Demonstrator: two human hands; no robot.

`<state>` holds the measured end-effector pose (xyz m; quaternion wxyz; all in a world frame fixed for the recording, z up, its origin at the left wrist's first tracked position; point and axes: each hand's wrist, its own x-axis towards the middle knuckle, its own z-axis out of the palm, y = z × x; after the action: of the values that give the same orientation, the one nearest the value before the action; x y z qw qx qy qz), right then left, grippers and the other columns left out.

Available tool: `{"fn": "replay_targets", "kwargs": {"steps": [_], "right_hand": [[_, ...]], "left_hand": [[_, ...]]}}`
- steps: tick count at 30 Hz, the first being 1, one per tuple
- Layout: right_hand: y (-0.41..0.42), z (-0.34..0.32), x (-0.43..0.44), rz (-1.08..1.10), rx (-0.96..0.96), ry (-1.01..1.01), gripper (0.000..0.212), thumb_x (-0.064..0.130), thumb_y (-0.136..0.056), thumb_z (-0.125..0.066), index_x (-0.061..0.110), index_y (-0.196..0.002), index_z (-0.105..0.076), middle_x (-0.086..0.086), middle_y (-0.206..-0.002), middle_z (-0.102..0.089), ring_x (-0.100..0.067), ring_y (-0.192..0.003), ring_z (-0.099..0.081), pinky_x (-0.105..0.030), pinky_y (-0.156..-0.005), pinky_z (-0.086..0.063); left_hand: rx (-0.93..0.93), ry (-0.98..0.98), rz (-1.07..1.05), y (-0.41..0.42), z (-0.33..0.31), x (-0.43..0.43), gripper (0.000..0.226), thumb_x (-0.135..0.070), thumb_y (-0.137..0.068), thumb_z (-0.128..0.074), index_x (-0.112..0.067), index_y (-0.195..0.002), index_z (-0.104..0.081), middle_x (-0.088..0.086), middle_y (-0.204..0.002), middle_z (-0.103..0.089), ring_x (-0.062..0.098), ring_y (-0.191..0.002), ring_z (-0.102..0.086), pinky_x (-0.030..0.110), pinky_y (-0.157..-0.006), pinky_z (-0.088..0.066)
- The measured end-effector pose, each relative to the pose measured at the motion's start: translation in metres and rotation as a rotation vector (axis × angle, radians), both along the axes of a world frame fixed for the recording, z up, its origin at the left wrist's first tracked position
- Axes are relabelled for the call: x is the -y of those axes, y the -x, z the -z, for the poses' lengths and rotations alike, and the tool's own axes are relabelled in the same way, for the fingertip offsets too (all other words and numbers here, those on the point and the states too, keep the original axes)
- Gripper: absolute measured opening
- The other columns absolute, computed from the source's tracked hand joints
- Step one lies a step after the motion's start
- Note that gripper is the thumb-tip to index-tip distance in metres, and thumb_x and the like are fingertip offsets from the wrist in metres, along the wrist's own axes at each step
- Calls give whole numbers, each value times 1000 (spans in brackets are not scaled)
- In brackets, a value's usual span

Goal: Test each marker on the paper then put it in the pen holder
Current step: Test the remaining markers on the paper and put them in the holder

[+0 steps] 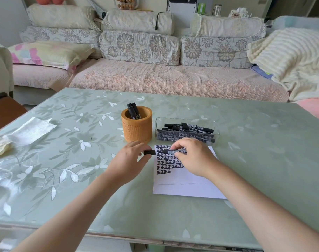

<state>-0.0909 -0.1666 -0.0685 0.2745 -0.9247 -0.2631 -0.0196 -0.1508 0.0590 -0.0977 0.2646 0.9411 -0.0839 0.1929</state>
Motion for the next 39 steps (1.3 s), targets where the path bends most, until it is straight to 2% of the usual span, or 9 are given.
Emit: {"fn": "replay_targets", "kwargs": {"steps": [6, 10, 18, 22, 27, 31, 34, 36, 39], "right_hand": [[3, 1, -5, -44, -16, -6, 17, 20, -89, -64, 27, -104, -70, 12, -107, -66, -10, -104, -58, -27, -93, -44], [8, -1, -10, -44, -97, -118, 16, 18, -87, -68, 28, -100, -70, 15, -102, -67, 0, -94, -57, -1, -78, -35], [12, -1, -17, -45, -41, -155, 17, 21, -81, -77, 27, -95, -70, 17, -95, -66, 0, -91, -57, -2, -76, -34], [15, -4, -23, -48, -41, -149, 16, 29, -85, -73, 28, -101, -73, 15, -99, -70, -4, -93, -60, -21, -81, -43], [16, -13, -25, -95, -91, -73, 10, 34, -92, -63, 28, -92, -72, 5, -73, -68, -15, -71, -60, -32, -68, -46], [18, -21, -29, -177, -108, 144, 15, 33, -98, -52, 30, -108, -63, 7, -88, -71, -15, -83, -63, -31, -73, -47], [15, -28, -35, -194, -136, 134, 25, 29, -100, -50, 34, -123, -56, 4, -103, -69, -19, -93, -63, -37, -83, -50], [10, -33, -41, -191, -109, 76, 24, 23, -100, -52, 27, -122, -60, 3, -110, -60, -18, -100, -58, -34, -88, -45], [-3, -46, -46, -129, -74, -30, 20, 20, -97, -57, 23, -116, -65, 4, -100, -52, -12, -89, -52, -18, -75, -39]], "left_hand": [[-1, -6, 79, 1, -4, 1, 10, -26, -92, -60, -26, -99, -67, -15, -85, -55, 5, -81, -53, 12, -67, -38], [-7, 8, 115, 0, -6, 0, 12, -27, -95, -58, -26, -100, -69, -13, -86, -58, 5, -81, -53, 13, -68, -38], [0, 41, 157, 2, -12, -5, 15, -28, -95, -57, -26, -99, -71, -7, -79, -59, 5, -78, -50, 16, -67, -39], [32, 84, 143, 4, -19, -7, 14, -25, -93, -60, -27, -97, -73, -4, -76, -58, 2, -75, -48, 14, -64, -35], [60, 71, 177, 4, -23, -9, 19, -33, -92, -56, -26, -96, -73, -8, -75, -57, 3, -77, -48, 13, -67, -36], [55, 16, 202, 2, -22, -14, 31, -45, -93, -48, -25, -95, -73, -10, -79, -60, 9, -80, -51, 23, -71, -43], [95, -26, 164, -2, -26, -16, 28, -43, -94, -48, -26, -96, -70, -14, -86, -57, 6, -84, -49, 25, -72, -44], [165, 11, 117, -7, -35, -20, 17, -36, -95, -55, -26, -100, -68, -14, -94, -55, 6, -89, -50, 23, -75, -44], [261, 137, -20, -23, -54, -29, 18, -25, -93, -58, -22, -109, -66, -9, -104, -55, 11, -96, -53, 24, -82, -44]]}}
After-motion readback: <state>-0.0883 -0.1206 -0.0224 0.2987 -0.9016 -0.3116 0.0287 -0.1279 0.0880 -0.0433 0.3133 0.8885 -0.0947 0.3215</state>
